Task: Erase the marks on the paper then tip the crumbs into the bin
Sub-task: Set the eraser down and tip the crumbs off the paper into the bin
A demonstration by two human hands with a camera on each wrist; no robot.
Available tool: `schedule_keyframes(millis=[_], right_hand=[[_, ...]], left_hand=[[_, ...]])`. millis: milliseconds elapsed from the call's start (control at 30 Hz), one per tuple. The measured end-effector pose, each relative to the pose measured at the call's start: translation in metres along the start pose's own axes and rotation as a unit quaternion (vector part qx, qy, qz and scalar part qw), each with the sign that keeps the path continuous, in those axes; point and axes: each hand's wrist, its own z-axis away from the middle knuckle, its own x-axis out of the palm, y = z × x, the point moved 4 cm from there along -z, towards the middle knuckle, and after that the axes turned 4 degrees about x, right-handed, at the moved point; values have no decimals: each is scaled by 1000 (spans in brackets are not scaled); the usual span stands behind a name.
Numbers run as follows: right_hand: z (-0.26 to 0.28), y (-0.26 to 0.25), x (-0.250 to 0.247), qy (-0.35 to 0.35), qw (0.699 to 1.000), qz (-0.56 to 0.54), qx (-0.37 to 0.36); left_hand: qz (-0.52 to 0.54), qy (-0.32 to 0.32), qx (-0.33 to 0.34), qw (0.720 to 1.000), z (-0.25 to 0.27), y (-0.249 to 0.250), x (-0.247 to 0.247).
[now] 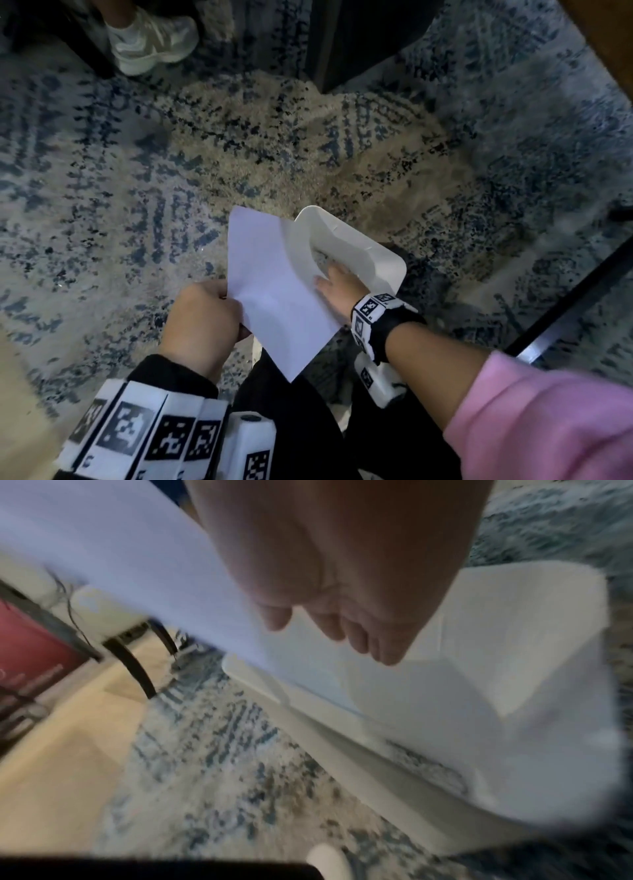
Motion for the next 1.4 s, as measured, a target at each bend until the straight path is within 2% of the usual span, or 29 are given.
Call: schedule_keyframes(millis=[33,100,167,200,233,300,367,400,467,533,633,700,767,833,900,933,967,1000,1067,1100,1167,1233,1266,1333,1400], right_hand=[[4,-9,-4,19,998,-41,-48],[26,-35,-5,-14,982,-119,-149],[47,-55,8,-72,966,-100,-227],[53,-56,15,-93,963,-78,-242],[50,-49,23,-117,963,-64,-235],[34,-25,29,-151,975,-77,-143],[19,1,19,-101,991,-81,-41],[16,1,9,-47,995,-86,-32],[26,-19,-5,5,986,-124,-115],[50,-53,-4,-33,957,-202,-208],[60,-80,15,-82,946,-139,-281],[46,-74,24,-94,952,-115,-268],[26,-54,25,-112,966,-112,-203],[4,-23,23,-122,989,-60,-55],[-13,9,6,-55,996,-28,67],[-13,14,-1,-17,997,-45,68],[-14,11,-4,27,997,-60,30],[-12,1,-5,42,996,-72,-31],[-3,-12,9,-44,990,-90,-99],[-3,-9,18,-88,991,-63,-73],[-11,10,22,-105,994,29,10],[-20,20,8,-49,994,15,97],[-21,16,-1,-17,995,11,95],[-22,-4,-9,39,998,-40,5],[-1,-24,-9,-2,992,-83,-100]], left_hand=[[-1,-1,-1,1000,-1,-1,1],[-8,2,-6,1000,-3,-1,4],[-7,1,-10,1000,-6,0,10],[5,-7,-16,1000,-6,2,13],[20,-17,-20,999,-7,3,14],[33,-15,-22,999,-6,5,11],[28,-8,-15,999,-4,6,6],[21,-4,-15,1000,-2,6,5],[0,-7,-16,1000,-3,4,7],[-8,-18,-24,1000,-4,2,13],[-8,-27,-24,999,-3,4,17],[3,-29,-13,999,0,6,13],[29,-40,-13,999,4,6,8],[49,-44,-15,998,8,5,-1],[53,-45,-17,997,11,5,-8],[56,-47,-17,997,12,5,-9],[59,-53,-17,997,13,5,-9],[60,-61,-18,996,12,5,-8],[70,-67,-23,995,10,5,-6],[79,-61,-27,995,8,6,-6],[91,-52,-31,994,7,7,-9],[83,-59,-30,994,7,6,-11],[75,-62,-34,995,6,4,-12],[58,-62,-49,995,2,-2,-11],[45,-54,-56,996,-2,-5,-9]])
